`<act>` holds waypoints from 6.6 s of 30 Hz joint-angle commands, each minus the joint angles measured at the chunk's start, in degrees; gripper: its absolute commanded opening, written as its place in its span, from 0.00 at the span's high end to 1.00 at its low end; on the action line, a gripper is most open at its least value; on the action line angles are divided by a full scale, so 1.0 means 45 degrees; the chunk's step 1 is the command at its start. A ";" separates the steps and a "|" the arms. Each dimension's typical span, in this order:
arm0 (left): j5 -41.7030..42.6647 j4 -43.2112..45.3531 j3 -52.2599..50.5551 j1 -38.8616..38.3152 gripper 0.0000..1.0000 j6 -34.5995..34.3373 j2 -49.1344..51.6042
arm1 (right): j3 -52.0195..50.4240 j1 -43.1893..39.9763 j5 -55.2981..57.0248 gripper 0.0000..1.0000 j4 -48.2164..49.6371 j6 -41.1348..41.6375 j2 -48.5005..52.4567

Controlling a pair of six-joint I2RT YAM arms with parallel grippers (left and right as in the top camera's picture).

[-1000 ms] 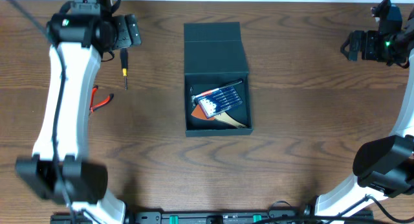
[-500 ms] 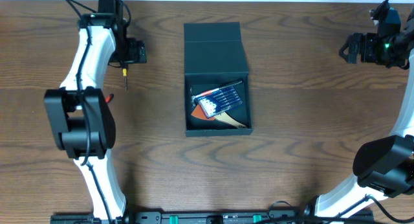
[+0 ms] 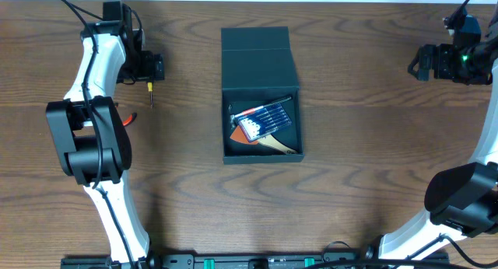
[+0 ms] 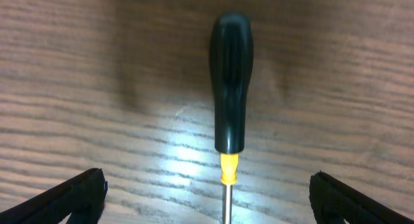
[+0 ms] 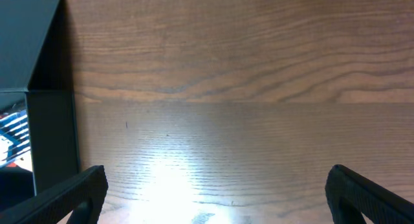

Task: Pack container
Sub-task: 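Lower the left gripper and close it on the screwdriver handle, then carry the screwdriver into the green box and release it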

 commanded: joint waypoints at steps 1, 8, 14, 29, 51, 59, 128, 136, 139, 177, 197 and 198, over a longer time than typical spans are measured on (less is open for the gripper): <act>0.0160 0.0379 0.0656 -0.0063 0.02 0.0306 0.0199 | -0.0029 -0.0019 0.0039 0.01 -0.0078 0.0180 0.0058; 0.0160 0.1331 0.0675 -0.0063 0.02 0.0311 0.0486 | -0.0029 -0.0019 0.0039 0.01 -0.0335 0.0180 0.0058; 0.0160 0.1433 0.0670 -0.0092 0.01 0.0311 0.1185 | -0.0029 -0.0019 0.0039 0.01 -0.0418 0.0180 0.0058; 0.0151 0.1404 0.0670 -0.0117 0.04 0.0306 0.1613 | -0.0029 -0.0019 0.0039 0.01 -0.0607 0.0272 0.0058; -0.0092 0.0758 0.0534 -0.0126 0.07 -0.0039 0.1812 | -0.0029 -0.0019 0.0044 0.01 -0.0792 0.0267 0.0058; -0.0097 0.0704 0.0447 -0.0126 0.07 -0.0087 0.1841 | -0.0029 -0.0019 0.0039 0.01 -0.0816 0.0272 0.0058; -0.0369 0.0316 0.0471 -0.0461 0.94 -0.0223 0.1263 | -0.0029 -0.0019 0.0087 0.01 -0.1229 0.0248 0.0058; -0.0364 -0.0379 0.0471 -0.0568 0.94 -0.0228 -0.0971 | -0.0029 -0.0019 0.0087 0.01 -0.1234 0.0117 0.0058; -0.0355 -0.0996 0.0471 -0.0860 0.94 -0.0223 -0.2302 | -0.0029 -0.0019 0.0097 0.01 -0.1234 0.0117 0.0058; 0.3050 -0.3570 -0.0024 -0.8378 0.94 0.8791 -0.1054 | -0.0029 -0.0019 0.0024 0.01 -0.1248 0.0238 0.0058; 0.3045 -0.3254 -0.0024 -0.8378 0.55 0.8782 -0.0160 | -0.0029 -0.0019 0.0024 0.01 -0.1190 0.0267 0.0058; 0.3041 -0.3264 -0.0024 -0.8378 0.55 0.8777 -0.0160 | -0.0029 -0.0019 0.0029 0.01 -0.1175 0.0267 0.0058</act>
